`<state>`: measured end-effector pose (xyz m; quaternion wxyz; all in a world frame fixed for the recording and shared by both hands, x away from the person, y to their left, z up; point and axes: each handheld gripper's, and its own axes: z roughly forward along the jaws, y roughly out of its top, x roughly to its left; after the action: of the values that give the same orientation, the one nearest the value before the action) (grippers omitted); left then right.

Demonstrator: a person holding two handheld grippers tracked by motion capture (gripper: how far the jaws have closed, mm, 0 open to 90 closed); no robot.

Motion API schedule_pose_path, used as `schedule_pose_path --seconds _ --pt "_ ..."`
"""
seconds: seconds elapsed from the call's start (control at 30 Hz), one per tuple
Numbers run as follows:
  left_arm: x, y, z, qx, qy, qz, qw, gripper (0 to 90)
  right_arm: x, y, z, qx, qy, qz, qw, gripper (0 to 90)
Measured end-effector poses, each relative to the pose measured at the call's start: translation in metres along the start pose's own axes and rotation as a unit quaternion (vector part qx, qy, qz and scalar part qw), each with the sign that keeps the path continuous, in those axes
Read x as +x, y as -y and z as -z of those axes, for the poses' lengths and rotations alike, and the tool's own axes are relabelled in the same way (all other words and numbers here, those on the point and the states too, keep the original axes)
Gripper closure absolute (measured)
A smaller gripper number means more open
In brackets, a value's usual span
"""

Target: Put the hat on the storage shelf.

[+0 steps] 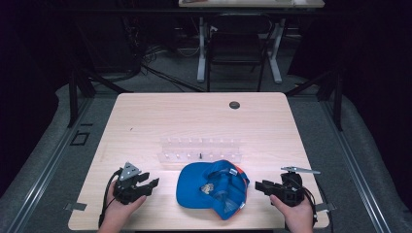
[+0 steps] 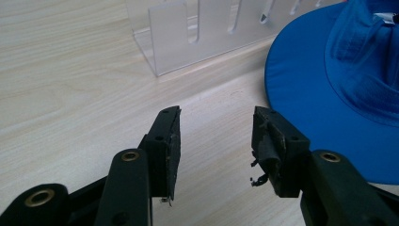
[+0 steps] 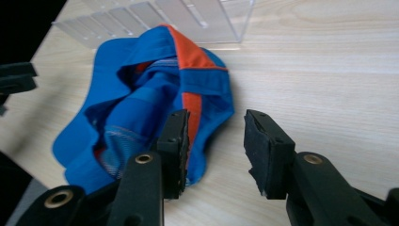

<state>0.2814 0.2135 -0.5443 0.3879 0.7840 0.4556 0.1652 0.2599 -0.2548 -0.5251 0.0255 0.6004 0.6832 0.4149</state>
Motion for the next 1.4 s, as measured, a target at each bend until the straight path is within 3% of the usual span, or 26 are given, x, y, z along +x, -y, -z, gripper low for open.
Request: schedule_pose_path --seconds 0.07,0.2,0.9,1.13,1.4 --pt "-0.002 0.0 -0.001 0.004 0.005 -0.003 1.0 52.7 -0.001 0.0 -0.002 0.007 -0.025 -0.01 0.9996 58.9" --pt "-0.004 0.0 -0.002 0.005 0.006 -0.011 0.9999 52.7 0.0 0.0 -0.007 0.018 -0.043 -0.013 0.9988 58.6" --pt "-0.001 0.001 -0.004 0.01 0.001 -0.01 0.9999 52.8 0.008 0.006 -0.043 0.083 -0.064 -0.006 0.9945 59.0" --pt "0.001 0.001 -0.003 0.01 -0.001 -0.005 0.9999 52.7 0.01 0.007 -0.049 0.09 -0.07 -0.009 0.9934 59.6" --pt "0.002 0.001 -0.004 0.009 -0.004 -0.003 0.9999 52.8 0.011 0.006 -0.046 0.084 -0.099 -0.014 0.9914 64.1"
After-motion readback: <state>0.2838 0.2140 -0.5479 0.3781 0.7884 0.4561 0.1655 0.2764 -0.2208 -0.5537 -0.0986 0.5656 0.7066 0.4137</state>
